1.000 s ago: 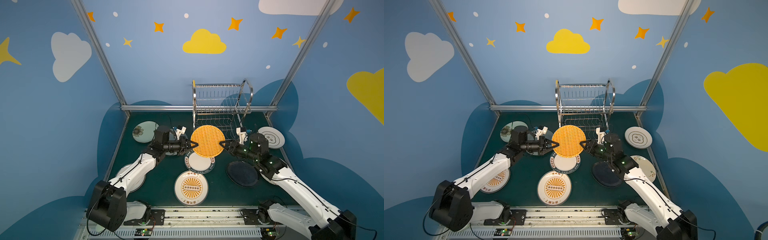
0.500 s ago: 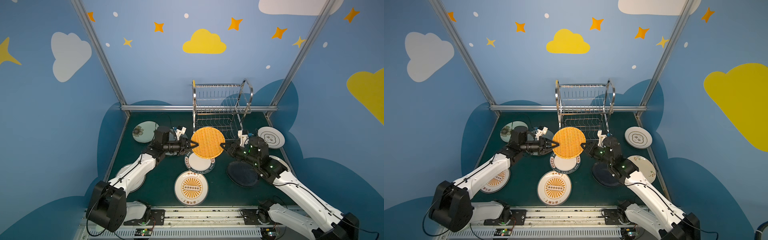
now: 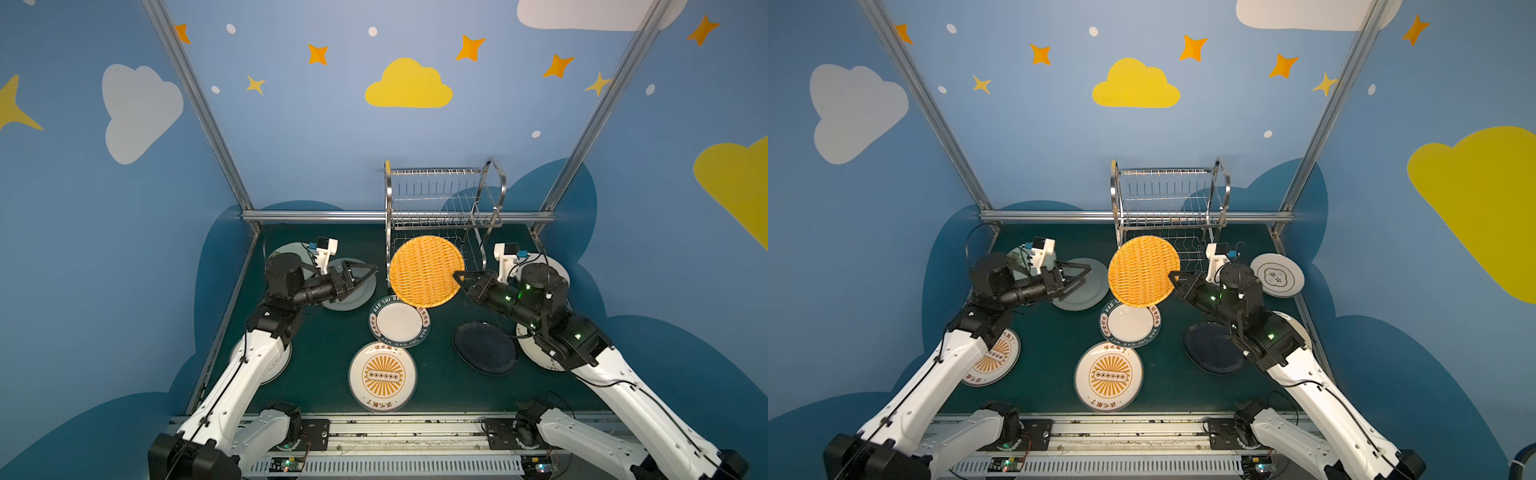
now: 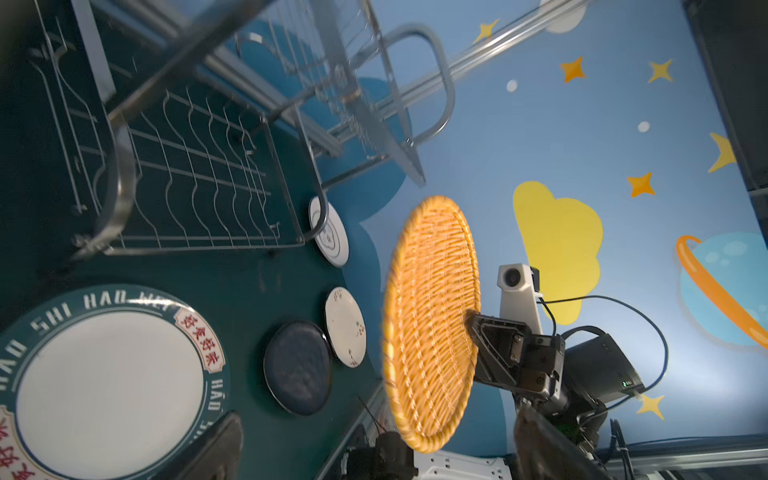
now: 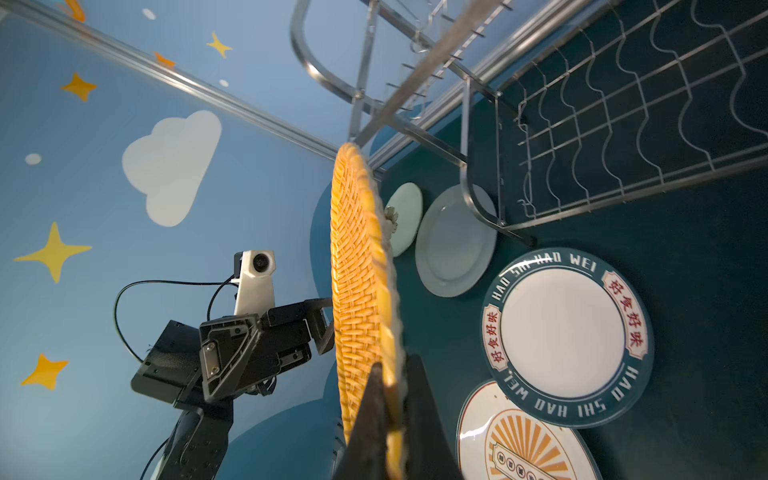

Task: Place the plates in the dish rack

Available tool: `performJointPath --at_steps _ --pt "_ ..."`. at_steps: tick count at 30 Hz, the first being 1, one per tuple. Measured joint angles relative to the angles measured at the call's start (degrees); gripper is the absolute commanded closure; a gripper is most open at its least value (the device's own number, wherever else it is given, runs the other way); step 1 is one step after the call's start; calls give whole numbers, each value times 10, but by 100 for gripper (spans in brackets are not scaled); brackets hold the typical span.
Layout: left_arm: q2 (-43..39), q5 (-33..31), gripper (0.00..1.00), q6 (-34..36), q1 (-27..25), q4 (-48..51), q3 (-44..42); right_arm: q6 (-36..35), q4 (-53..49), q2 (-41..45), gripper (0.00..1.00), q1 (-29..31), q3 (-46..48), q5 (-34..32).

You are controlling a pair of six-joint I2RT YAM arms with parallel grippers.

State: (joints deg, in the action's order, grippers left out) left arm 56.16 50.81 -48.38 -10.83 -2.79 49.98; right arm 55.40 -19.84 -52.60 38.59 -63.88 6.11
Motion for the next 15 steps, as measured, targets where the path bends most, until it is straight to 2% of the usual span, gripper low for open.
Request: performJointPath --at_steps 7,15 --pt "-54 0 0 9 16 -20 -11 -82 -28 -37 100 17 -116 -41" --pt "-84 -1 0 37 16 -32 -24 -204 -107 -154 100 16 -330 -193"
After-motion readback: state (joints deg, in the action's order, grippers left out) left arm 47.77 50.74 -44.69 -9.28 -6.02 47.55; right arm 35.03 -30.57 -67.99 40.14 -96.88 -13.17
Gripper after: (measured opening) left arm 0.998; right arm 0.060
